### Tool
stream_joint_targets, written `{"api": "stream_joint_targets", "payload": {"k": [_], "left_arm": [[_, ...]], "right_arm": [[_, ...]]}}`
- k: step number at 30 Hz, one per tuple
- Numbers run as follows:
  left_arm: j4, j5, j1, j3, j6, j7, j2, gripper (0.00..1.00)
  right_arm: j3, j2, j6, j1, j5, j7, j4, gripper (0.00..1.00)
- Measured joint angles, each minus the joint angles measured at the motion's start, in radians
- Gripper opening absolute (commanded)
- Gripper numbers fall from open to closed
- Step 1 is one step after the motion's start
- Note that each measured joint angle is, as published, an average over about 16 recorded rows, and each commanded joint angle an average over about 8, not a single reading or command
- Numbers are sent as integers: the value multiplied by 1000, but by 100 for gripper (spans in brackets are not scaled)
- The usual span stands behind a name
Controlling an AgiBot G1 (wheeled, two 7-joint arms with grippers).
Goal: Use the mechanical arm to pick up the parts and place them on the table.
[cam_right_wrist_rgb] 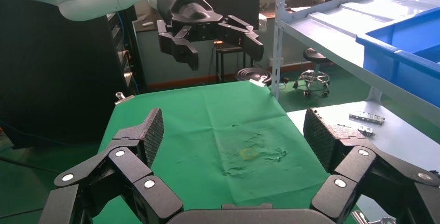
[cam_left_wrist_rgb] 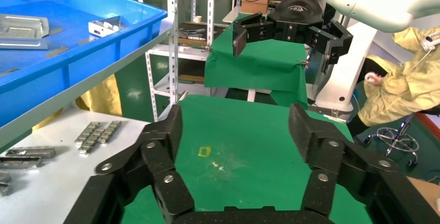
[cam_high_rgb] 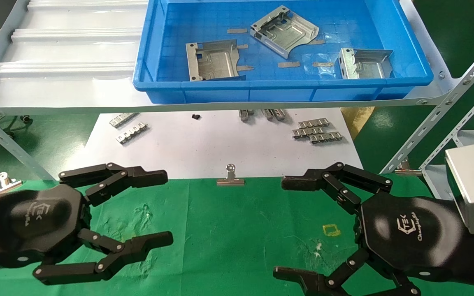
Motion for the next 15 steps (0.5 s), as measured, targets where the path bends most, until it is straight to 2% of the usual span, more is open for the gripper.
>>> {"api": "stream_joint_targets", "payload": {"k": [15], "left_arm": [[0, 0, 0, 0, 0, 0, 0, 0]], "right_arm": [[0, 0, 0, 0, 0, 0, 0, 100]]}}
